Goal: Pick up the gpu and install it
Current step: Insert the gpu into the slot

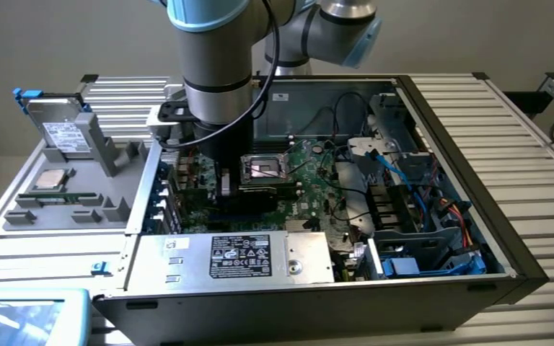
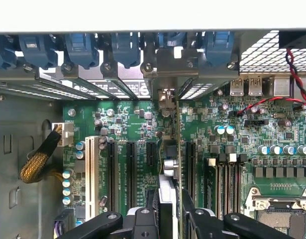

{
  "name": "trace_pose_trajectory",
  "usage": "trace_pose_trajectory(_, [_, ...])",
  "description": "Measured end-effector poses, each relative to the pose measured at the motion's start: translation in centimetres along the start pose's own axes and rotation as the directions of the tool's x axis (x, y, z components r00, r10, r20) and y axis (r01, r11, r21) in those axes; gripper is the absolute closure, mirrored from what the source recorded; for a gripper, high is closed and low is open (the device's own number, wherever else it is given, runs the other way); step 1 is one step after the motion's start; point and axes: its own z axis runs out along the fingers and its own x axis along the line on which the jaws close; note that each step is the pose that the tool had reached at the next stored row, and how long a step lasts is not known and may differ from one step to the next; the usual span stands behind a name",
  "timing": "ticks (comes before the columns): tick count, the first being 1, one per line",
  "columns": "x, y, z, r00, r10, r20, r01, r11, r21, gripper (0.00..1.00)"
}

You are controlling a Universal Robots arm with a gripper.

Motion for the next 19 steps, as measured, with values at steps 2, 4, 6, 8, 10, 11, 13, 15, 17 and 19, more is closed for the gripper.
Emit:
trace_pose_trajectory(2, [0.0, -0.09, 0.0, 1.0, 0.002, 0.0, -0.002, 1.0, 0.0002, 0.71])
trace_pose_trajectory(4, [-0.01, -0.1, 0.02, 1.0, 0.005, -0.0001, -0.005, 1.0, 0.0002, 0.71])
trace_pose_trajectory(6, [-0.01, -0.11, 0.07, 1.0, 0.009, 0.0, -0.009, 1.0, -0.0021, 0.71])
trace_pose_trajectory(8, [-0.01, -0.12, 0.11, 0.9999, 0.016, -0.0003, -0.016, 0.9998, -0.012, 0.71])
trace_pose_trajectory(10, [-0.01, -0.1, 0.11, 0.9998, 0.022, -0.0007, -0.022, 0.9996, -0.0206, 0.71])
trace_pose_trajectory(11, [-0.01, -0.09, 0.11, 0.9997, 0.023, -0.0008, -0.023, 0.9995, -0.0214, 0.71])
trace_pose_trajectory(13, [-0.01, -0.09, 0.12, 0.9997, 0.023, -0.0007, -0.023, 0.9995, -0.0216, 0.71])
trace_pose_trajectory(15, [-0.01, -0.1, 0.12, 0.9997, 0.023, -0.0007, -0.023, 0.9995, -0.0216, 0.71])
trace_pose_trajectory(17, [-0.01, -0.1, 0.12, 0.9997, 0.023, -0.0006, -0.023, 0.9995, -0.0215, 0.71])
trace_pose_trajectory(19, [-0.01, -0.16, 0.12, 0.9997, 0.023, -0.0006, -0.023, 0.9995, -0.0217, 0.71])
